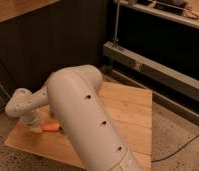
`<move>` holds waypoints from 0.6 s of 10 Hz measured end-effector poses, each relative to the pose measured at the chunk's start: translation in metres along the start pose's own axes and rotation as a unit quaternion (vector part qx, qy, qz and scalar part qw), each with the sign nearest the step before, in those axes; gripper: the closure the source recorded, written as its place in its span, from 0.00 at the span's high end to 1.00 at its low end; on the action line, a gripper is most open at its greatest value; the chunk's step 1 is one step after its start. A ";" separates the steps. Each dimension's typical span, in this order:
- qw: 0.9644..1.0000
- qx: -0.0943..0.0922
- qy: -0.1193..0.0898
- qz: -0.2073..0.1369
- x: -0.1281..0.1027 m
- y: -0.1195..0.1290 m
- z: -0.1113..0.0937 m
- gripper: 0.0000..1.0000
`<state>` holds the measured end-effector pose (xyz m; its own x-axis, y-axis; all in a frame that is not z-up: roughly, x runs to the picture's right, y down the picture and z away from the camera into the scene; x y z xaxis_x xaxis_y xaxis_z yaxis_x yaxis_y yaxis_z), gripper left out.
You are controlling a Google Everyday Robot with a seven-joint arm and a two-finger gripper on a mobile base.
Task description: Drag the pepper across the table
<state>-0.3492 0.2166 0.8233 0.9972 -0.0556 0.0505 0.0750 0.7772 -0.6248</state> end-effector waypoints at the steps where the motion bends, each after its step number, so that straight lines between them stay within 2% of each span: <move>1: 1.000 -0.001 0.000 -0.001 -0.001 0.000 0.000 0.06; 2: 1.000 -0.002 0.001 -0.003 -0.002 0.001 0.000 0.09; 3: 1.000 -0.003 0.002 -0.006 -0.003 0.002 0.001 0.20; 4: 1.000 -0.004 0.002 -0.007 -0.004 0.003 0.001 0.27; 6: 1.000 -0.006 0.003 -0.011 -0.005 0.003 0.000 0.30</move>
<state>-0.3544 0.2199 0.8213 0.9952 -0.0766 0.0606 0.0976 0.7681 -0.6329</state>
